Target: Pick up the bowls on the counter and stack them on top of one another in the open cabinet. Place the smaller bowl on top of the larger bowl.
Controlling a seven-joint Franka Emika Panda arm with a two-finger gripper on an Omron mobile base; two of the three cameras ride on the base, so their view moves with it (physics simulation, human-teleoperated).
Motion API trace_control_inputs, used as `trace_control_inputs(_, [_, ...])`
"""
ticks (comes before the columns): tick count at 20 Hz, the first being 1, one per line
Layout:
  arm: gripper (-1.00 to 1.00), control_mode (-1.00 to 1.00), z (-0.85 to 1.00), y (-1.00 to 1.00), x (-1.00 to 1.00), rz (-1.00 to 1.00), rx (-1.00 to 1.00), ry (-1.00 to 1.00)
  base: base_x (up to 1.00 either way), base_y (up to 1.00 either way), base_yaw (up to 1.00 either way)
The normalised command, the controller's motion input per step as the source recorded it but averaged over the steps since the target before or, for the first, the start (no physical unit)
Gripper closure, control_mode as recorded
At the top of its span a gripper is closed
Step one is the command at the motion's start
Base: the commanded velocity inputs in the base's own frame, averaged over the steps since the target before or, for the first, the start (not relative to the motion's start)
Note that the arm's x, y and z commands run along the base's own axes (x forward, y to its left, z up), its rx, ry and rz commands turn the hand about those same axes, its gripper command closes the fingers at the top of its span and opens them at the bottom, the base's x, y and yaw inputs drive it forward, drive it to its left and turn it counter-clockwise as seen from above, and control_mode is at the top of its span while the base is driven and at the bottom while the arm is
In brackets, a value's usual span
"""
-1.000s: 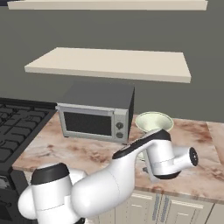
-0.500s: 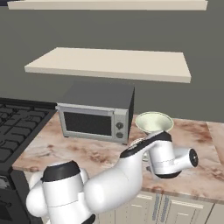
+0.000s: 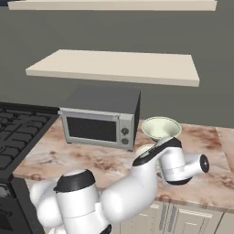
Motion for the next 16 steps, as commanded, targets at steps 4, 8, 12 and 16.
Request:
trace_control_inputs(4, [-1.0, -1.0, -0.17, -0.15, 0.18, -0.03, 0.01, 0.04, 0.0, 0.0, 0.0])
trace_control_inputs(8, [-1.0, -1.0, -0.19, -0.13, 0.14, -0.02, 0.02, 0.04, 0.0, 0.0, 0.0])
trace_control_inputs(12, [-1.0, -1.0, -0.18, -0.13, 0.05, -0.02, 0.03, 0.04, 0.0, 0.0, 0.0])
trace_control_inputs(16, [-1.0, -1.0, -0.11, -0.04, 0.01, -0.01, 0.04, 0.02, 0.0, 0.0, 0.0])
